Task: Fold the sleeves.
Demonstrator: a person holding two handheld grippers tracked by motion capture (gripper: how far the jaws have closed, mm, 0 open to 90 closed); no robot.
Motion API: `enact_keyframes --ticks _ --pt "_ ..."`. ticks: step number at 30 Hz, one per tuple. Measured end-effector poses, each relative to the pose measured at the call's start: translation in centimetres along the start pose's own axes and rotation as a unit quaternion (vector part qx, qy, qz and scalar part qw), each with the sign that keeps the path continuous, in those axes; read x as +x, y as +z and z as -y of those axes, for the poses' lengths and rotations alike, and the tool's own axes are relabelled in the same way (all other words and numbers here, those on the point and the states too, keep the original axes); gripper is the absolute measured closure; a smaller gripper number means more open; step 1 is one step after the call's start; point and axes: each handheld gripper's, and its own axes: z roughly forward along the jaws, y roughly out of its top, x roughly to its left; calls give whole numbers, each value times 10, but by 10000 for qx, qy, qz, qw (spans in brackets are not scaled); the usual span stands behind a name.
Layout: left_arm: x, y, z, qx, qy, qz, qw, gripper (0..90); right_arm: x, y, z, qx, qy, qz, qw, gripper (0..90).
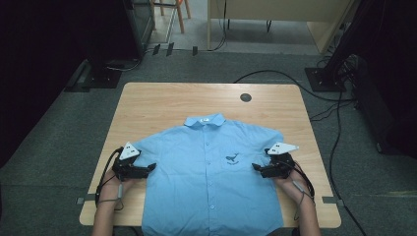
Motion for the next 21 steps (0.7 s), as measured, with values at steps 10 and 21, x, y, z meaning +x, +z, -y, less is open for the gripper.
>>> enact_keyframes --ticks 10,21 --pt "0 0 0 5 -24 -36 10000 164 0 0 0 3 8 -4 10000 185" --pt "0 0 0 6 -23 -36 10000 164 -2 1 0 70 182 143 9997 123"
